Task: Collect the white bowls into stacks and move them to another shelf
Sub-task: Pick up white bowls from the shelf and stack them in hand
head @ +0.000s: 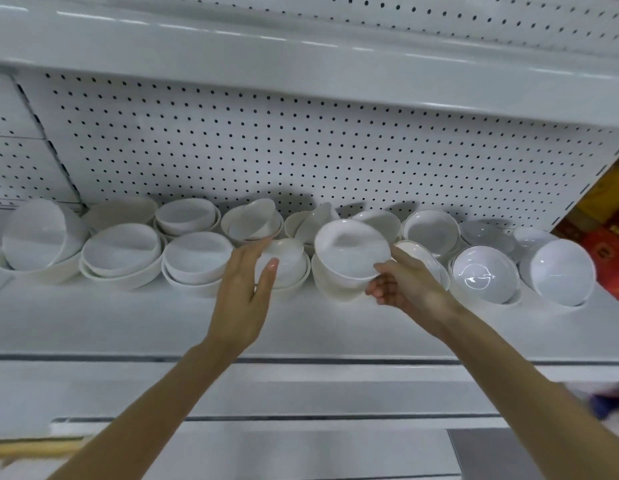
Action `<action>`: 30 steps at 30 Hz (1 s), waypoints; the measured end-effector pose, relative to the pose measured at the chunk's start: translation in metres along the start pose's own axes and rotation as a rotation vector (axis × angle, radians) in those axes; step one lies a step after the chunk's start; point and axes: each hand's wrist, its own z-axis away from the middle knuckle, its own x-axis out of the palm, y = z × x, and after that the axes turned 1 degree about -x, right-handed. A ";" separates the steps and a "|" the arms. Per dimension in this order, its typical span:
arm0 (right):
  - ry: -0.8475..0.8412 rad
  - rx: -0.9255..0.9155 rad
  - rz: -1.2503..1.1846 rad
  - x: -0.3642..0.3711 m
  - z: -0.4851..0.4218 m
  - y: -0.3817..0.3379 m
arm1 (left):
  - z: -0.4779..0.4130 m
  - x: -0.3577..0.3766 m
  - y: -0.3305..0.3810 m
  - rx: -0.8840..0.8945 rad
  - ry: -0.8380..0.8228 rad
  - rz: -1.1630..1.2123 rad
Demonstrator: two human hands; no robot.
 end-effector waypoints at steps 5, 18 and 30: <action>-0.071 0.050 0.004 0.025 0.045 0.030 | 0.047 0.005 -0.005 -0.117 -0.051 0.137; -0.027 0.129 0.101 0.056 0.040 0.071 | 0.055 0.005 -0.016 -0.289 -0.364 0.275; -0.017 0.171 0.152 0.051 0.028 0.074 | 0.044 0.012 -0.029 -0.291 -0.461 0.197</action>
